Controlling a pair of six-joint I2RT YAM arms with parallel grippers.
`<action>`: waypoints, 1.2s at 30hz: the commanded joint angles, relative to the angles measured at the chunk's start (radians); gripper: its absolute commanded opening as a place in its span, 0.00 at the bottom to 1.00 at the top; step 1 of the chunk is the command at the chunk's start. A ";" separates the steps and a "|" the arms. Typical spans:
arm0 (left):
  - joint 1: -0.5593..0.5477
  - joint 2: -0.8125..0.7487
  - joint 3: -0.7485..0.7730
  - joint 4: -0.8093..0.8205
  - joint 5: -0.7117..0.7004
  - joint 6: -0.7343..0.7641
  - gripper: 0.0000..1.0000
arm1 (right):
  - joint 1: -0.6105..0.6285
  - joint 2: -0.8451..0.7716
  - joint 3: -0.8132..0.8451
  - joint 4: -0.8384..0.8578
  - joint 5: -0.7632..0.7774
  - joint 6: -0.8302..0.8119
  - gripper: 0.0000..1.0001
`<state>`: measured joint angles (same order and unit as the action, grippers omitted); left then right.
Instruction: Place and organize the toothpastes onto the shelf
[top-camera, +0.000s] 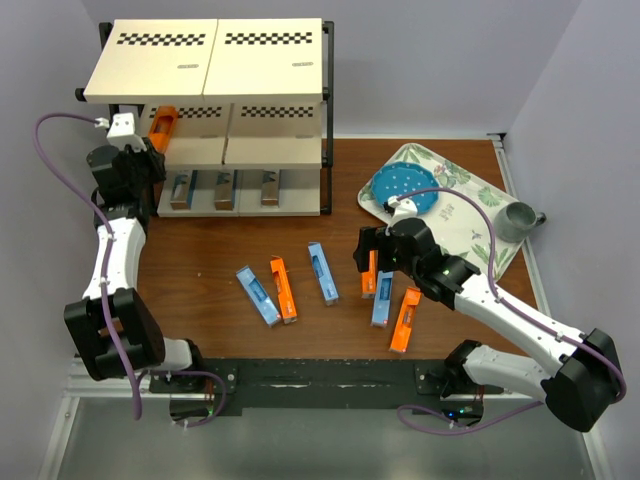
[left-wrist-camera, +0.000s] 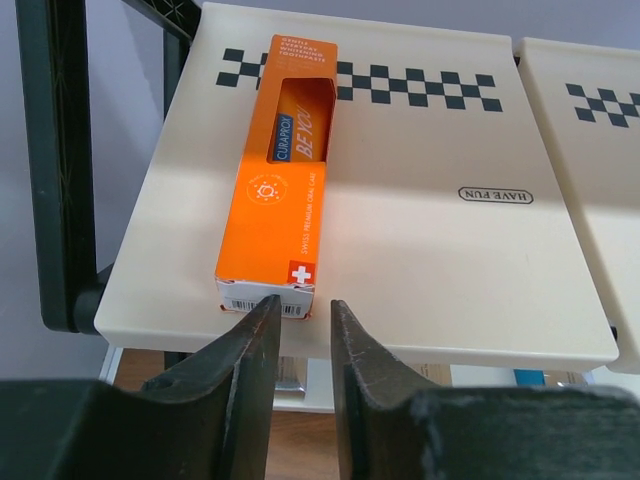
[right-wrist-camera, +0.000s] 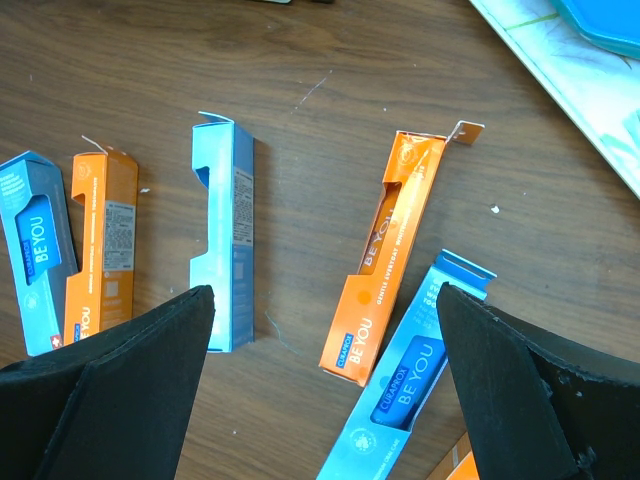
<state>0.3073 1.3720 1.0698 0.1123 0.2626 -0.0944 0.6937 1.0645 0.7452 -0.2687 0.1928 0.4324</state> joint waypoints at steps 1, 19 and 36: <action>0.001 0.004 0.038 0.052 -0.016 -0.010 0.30 | 0.003 -0.006 -0.001 0.033 0.020 -0.014 0.97; 0.010 -0.024 -0.004 0.089 0.009 0.022 0.43 | 0.003 -0.009 0.000 0.031 0.028 -0.017 0.97; 0.015 0.038 -0.021 0.197 0.056 0.033 0.50 | 0.001 -0.008 -0.003 0.034 0.033 -0.020 0.97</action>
<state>0.3141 1.3849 1.0348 0.2256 0.2932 -0.0841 0.6937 1.0645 0.7452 -0.2687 0.1963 0.4274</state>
